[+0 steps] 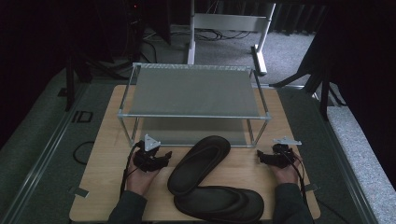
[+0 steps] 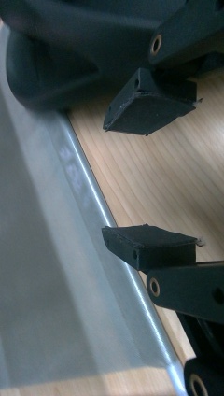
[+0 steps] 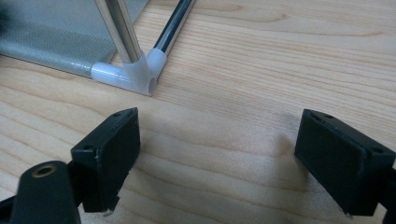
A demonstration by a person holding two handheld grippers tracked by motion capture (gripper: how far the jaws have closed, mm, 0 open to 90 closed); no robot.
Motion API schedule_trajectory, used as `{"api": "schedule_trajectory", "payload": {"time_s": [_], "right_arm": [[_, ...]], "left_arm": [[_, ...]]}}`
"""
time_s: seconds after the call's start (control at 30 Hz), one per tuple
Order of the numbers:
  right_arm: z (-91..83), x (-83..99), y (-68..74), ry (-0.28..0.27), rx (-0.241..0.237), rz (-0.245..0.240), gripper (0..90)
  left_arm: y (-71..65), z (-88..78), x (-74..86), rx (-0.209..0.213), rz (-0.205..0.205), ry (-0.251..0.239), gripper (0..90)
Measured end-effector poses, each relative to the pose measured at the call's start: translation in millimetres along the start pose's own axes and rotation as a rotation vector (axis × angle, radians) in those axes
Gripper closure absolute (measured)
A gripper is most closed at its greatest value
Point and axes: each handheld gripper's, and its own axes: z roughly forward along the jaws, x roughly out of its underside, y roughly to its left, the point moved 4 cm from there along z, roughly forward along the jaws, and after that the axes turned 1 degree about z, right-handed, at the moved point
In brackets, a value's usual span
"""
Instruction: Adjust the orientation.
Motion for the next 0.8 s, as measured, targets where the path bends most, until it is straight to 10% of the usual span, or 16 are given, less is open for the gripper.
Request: {"api": "schedule_trajectory", "payload": {"time_s": [0.8], "right_arm": [[0.1,-0.1,0.0,0.000,0.000,0.001,14.1]], "left_arm": [[-44.0,4.9,-35.5,0.146,0.103,-0.025,49.0]]}}
